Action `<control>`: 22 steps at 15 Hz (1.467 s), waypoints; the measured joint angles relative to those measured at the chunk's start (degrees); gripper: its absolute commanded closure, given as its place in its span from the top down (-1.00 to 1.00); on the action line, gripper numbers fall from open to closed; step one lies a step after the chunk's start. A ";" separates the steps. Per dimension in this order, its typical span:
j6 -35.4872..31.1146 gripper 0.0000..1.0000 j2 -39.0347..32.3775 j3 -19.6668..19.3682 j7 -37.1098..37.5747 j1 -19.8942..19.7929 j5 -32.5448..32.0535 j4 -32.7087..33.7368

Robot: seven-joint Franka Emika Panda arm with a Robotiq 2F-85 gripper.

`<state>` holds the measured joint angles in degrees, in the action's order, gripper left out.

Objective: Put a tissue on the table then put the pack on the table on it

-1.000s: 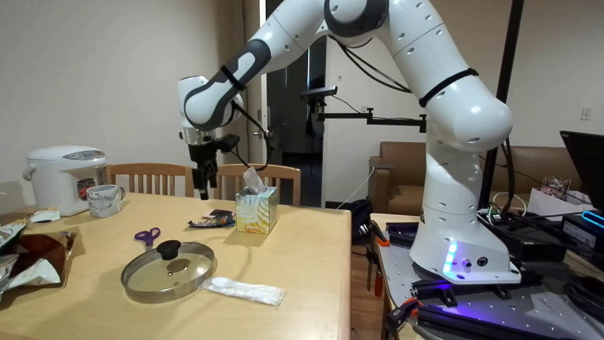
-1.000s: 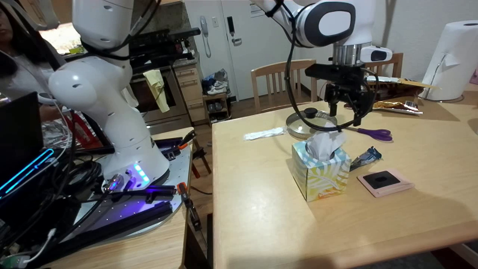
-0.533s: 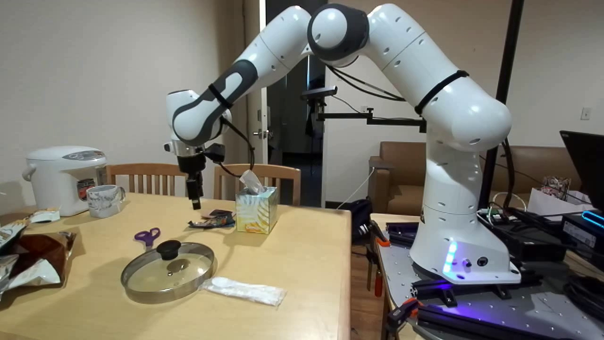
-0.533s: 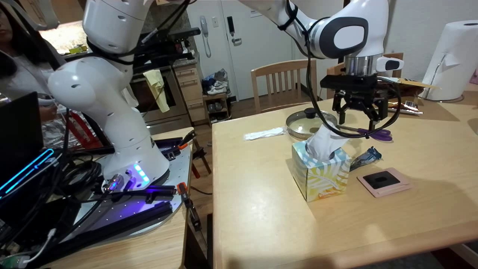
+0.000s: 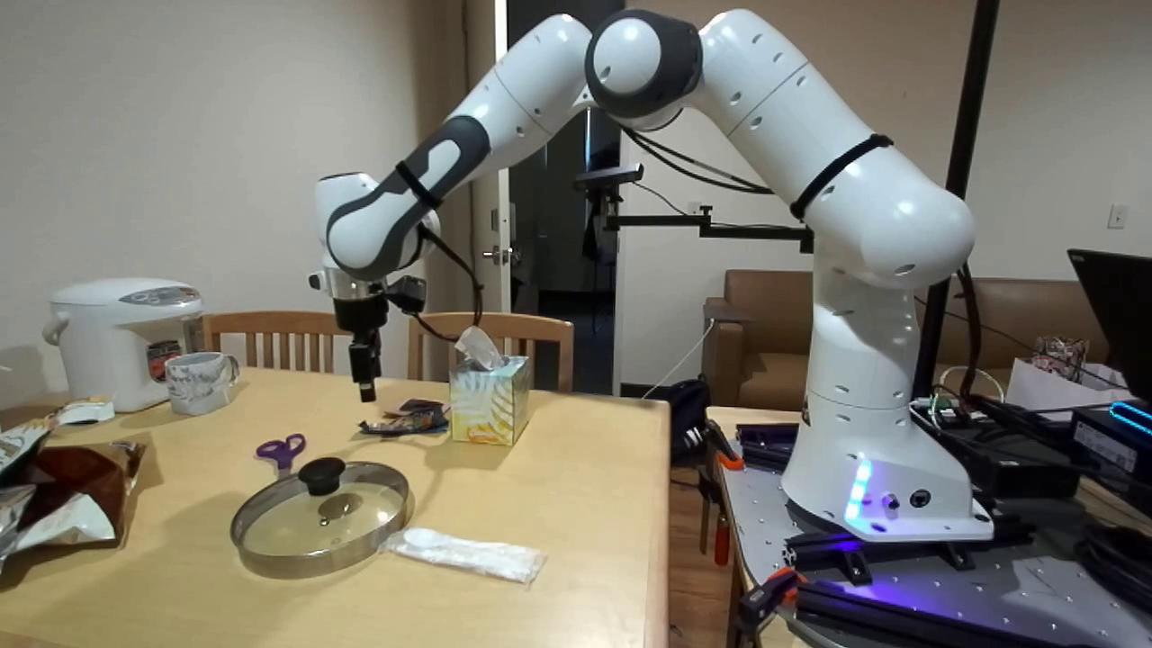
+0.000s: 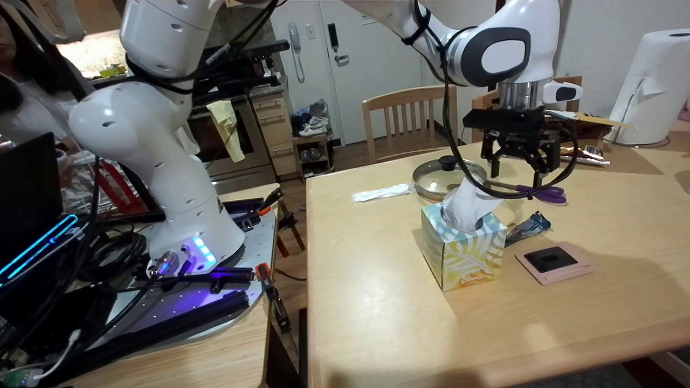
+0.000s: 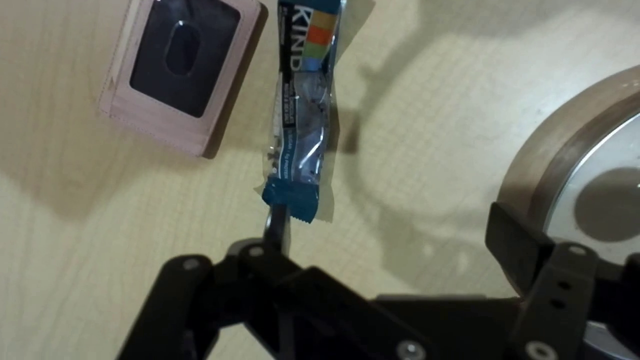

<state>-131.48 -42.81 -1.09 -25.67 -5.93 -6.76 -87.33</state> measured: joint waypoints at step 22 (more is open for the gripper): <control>3.91 1.00 -0.30 1.29 6.50 -0.68 5.27 -0.31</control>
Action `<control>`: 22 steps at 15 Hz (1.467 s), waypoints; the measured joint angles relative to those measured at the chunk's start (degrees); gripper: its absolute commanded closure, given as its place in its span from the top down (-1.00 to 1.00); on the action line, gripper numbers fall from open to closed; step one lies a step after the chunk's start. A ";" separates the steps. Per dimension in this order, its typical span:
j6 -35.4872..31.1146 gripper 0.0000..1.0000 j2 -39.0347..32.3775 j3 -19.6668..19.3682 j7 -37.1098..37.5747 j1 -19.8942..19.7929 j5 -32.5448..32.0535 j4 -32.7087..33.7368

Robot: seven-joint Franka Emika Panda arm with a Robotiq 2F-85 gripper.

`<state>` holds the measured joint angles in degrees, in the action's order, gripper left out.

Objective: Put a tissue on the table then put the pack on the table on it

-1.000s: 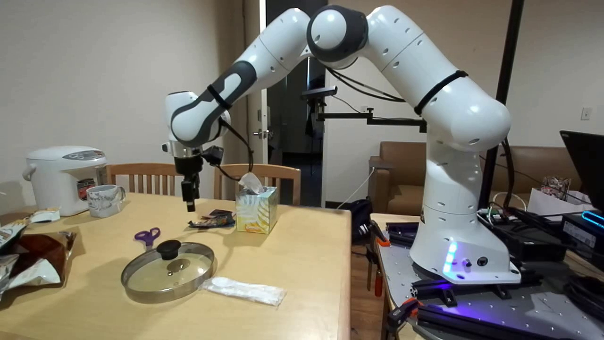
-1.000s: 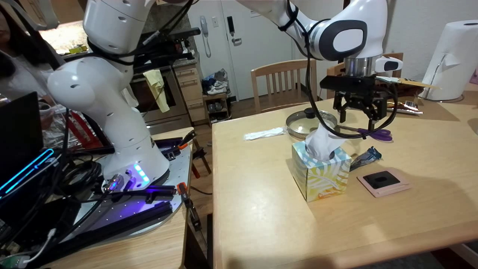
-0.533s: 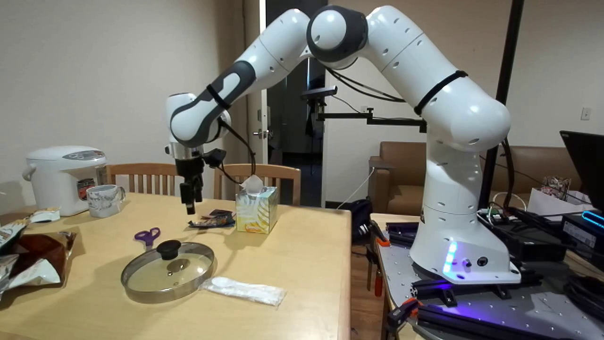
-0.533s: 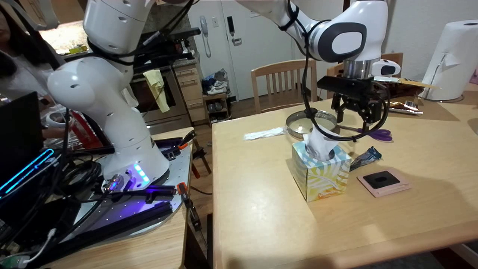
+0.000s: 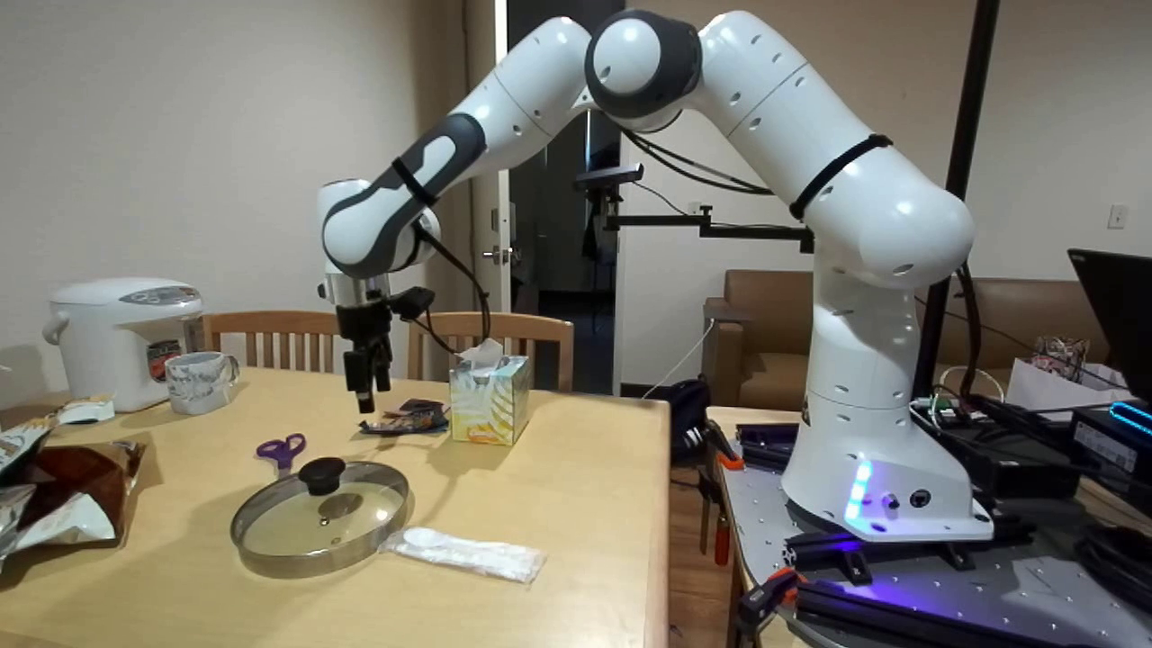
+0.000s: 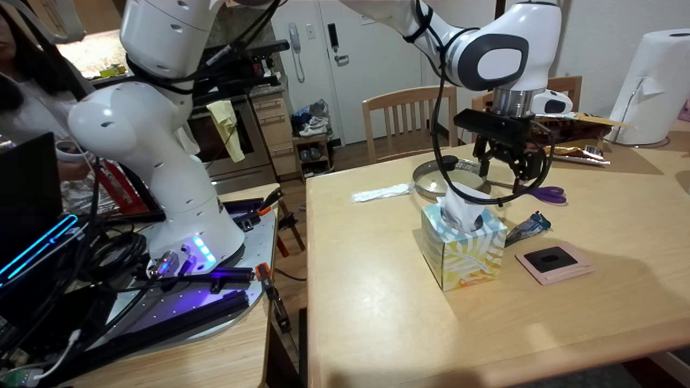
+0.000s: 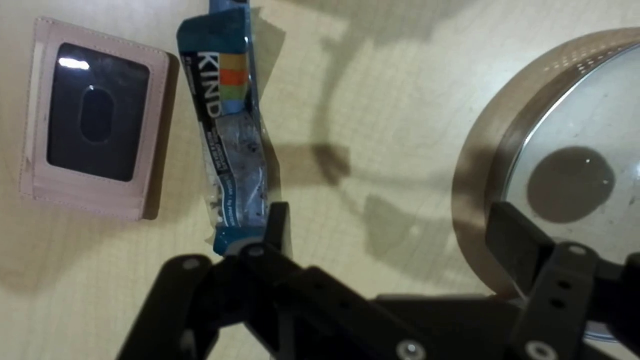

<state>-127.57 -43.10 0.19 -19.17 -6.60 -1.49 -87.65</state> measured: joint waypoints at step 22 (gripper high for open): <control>-0.41 1.00 20.90 -3.45 1.82 -0.41 -0.53 -15.33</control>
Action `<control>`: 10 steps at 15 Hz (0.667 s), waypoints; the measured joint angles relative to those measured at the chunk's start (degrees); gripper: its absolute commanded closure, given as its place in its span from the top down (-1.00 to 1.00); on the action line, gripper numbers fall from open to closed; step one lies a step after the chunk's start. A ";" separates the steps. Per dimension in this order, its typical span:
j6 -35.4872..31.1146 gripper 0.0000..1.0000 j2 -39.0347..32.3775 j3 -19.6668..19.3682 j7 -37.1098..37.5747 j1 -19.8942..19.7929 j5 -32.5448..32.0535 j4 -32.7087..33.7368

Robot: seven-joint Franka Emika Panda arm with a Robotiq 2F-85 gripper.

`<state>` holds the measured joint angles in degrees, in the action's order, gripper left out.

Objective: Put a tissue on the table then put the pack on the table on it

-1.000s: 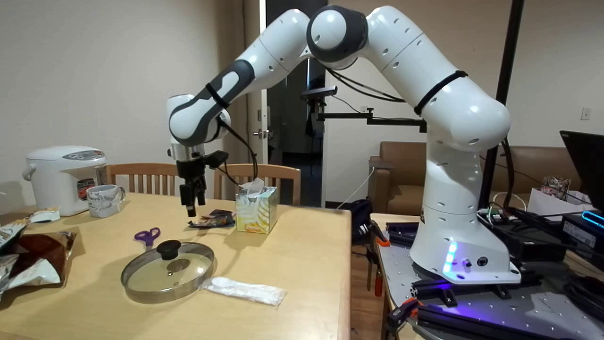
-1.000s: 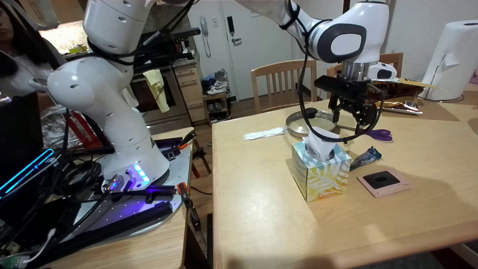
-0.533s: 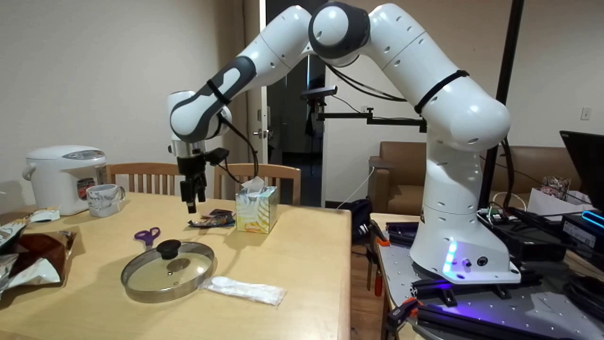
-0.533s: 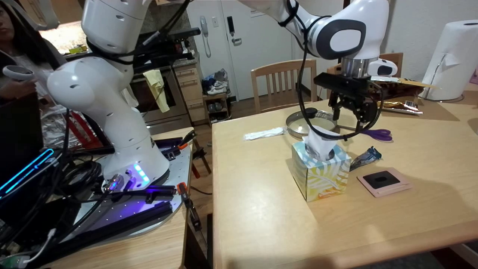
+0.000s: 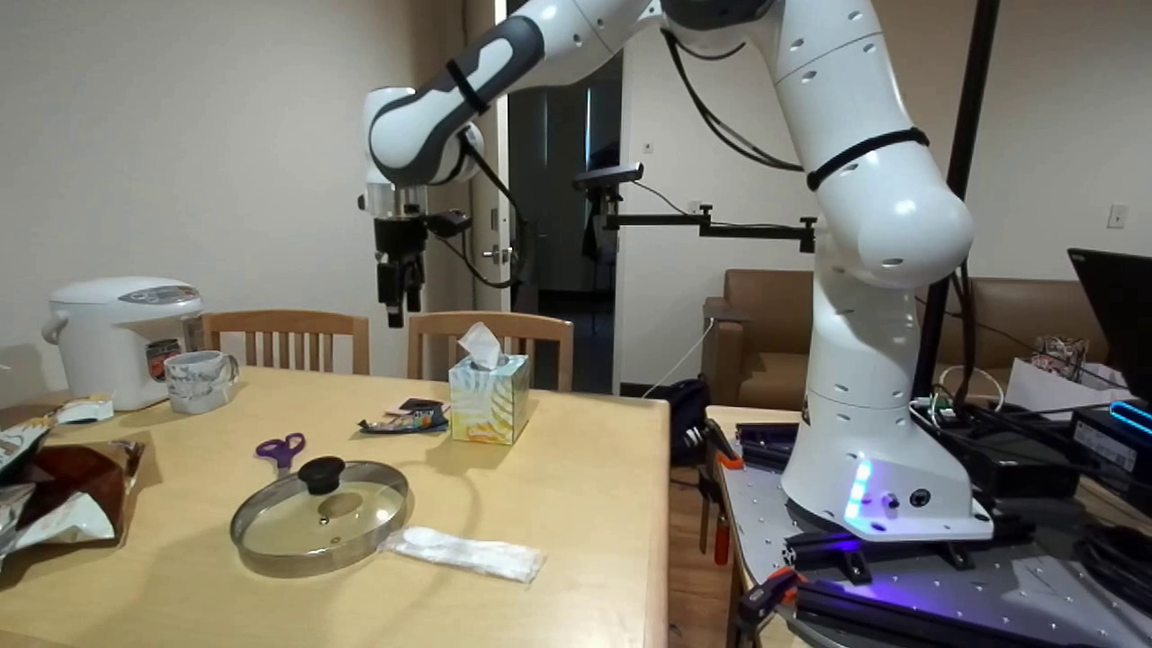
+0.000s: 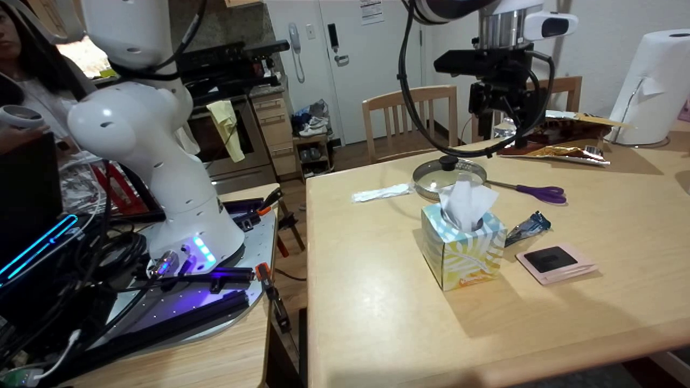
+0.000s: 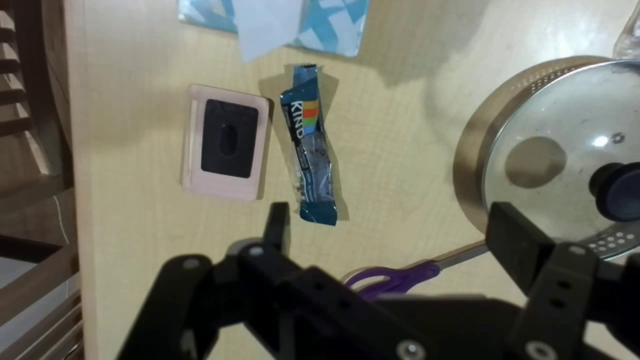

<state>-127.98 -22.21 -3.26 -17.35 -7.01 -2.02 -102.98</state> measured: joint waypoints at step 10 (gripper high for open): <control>-3.77 1.00 3.27 -2.68 4.36 -2.86 5.24 -10.79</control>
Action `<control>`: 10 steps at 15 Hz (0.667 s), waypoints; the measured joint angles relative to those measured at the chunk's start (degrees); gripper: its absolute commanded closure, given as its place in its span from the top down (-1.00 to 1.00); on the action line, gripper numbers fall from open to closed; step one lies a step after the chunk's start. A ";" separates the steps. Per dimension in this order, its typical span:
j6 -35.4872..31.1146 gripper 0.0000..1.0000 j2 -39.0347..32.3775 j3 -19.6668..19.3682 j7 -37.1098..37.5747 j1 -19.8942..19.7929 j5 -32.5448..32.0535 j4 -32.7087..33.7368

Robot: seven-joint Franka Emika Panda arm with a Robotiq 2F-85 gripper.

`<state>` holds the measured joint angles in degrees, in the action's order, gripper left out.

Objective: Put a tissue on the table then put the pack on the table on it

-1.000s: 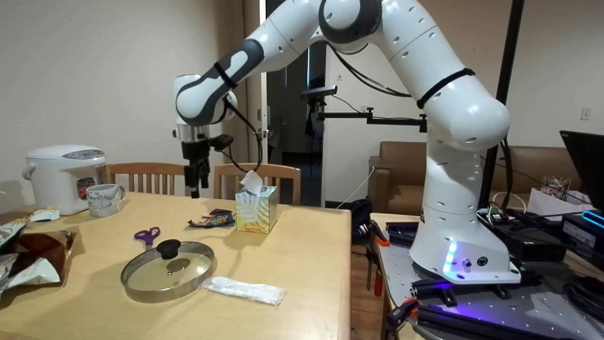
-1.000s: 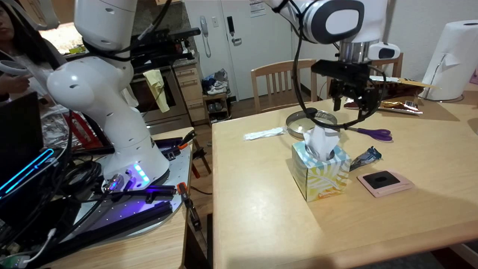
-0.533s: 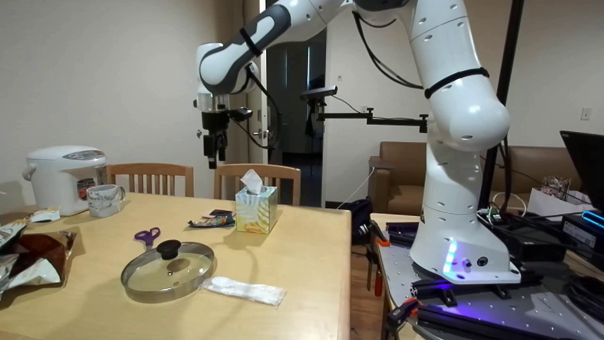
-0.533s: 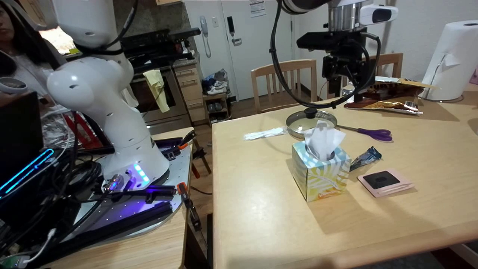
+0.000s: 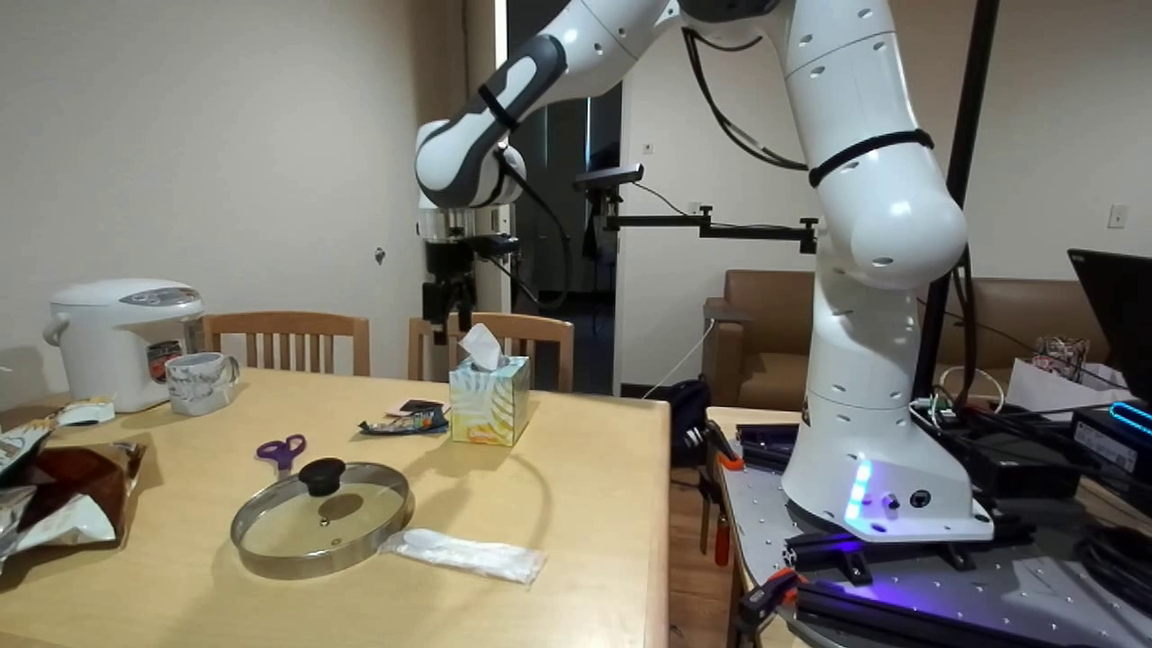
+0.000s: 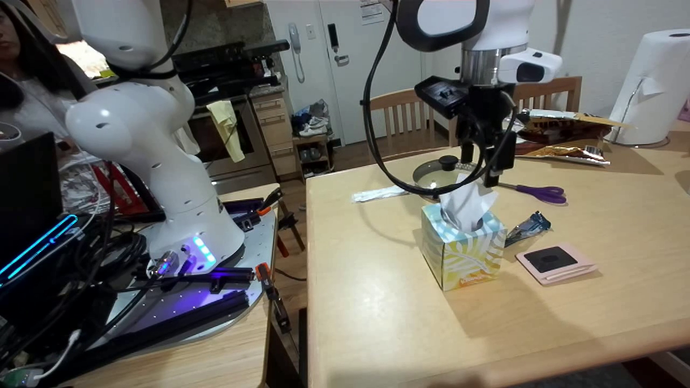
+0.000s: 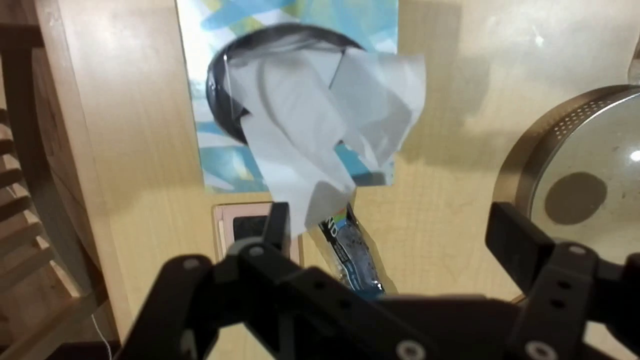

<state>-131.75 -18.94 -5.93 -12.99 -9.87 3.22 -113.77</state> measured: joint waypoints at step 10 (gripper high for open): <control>-3.85 1.00 0.57 -2.43 4.32 -1.34 1.67 -5.62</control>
<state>-135.60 -18.37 -8.36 -8.68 -11.21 4.89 -119.39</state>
